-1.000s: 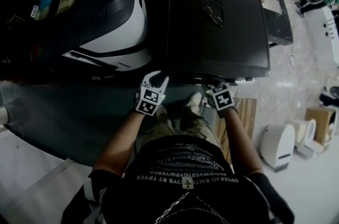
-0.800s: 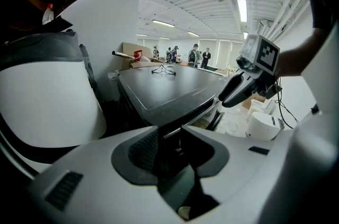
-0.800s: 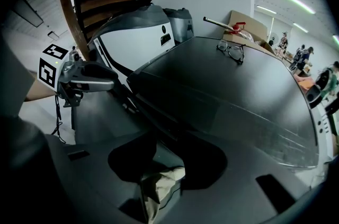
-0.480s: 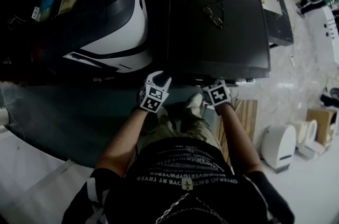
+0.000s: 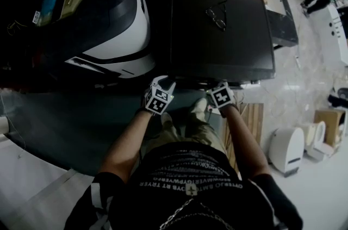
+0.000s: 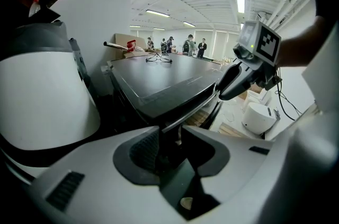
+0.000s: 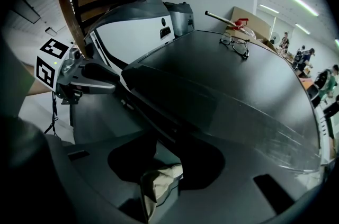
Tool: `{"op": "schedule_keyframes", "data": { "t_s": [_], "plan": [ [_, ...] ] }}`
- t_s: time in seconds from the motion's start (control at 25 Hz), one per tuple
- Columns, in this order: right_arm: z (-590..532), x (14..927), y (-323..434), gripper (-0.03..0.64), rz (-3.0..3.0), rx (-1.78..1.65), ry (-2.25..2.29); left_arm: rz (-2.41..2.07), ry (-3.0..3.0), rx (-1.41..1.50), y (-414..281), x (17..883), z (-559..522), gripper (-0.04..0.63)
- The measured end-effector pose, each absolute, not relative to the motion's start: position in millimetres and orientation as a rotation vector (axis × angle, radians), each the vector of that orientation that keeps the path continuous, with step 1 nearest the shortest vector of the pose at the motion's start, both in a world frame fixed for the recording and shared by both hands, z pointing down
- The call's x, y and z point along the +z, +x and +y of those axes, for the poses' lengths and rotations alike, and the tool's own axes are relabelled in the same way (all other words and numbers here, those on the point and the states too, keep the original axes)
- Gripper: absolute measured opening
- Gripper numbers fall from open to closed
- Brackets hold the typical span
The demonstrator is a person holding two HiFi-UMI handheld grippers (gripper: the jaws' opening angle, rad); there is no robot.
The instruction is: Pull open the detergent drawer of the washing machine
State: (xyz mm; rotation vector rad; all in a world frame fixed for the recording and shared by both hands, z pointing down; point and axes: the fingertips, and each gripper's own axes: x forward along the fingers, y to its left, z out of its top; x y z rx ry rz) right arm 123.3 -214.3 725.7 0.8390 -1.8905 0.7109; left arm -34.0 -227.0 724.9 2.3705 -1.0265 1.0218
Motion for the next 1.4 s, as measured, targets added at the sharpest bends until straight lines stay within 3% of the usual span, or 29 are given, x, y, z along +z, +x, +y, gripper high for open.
{"op": "schedule_keyframes", "data": {
  "t_s": [1.4],
  "plan": [
    [-90.3, 729.3, 127.7, 0.106, -1.865, 0.829, 0.784, -0.751, 2.405, 1.094, -27.2, 719.7, -99.3, 0.121]
  ]
}}
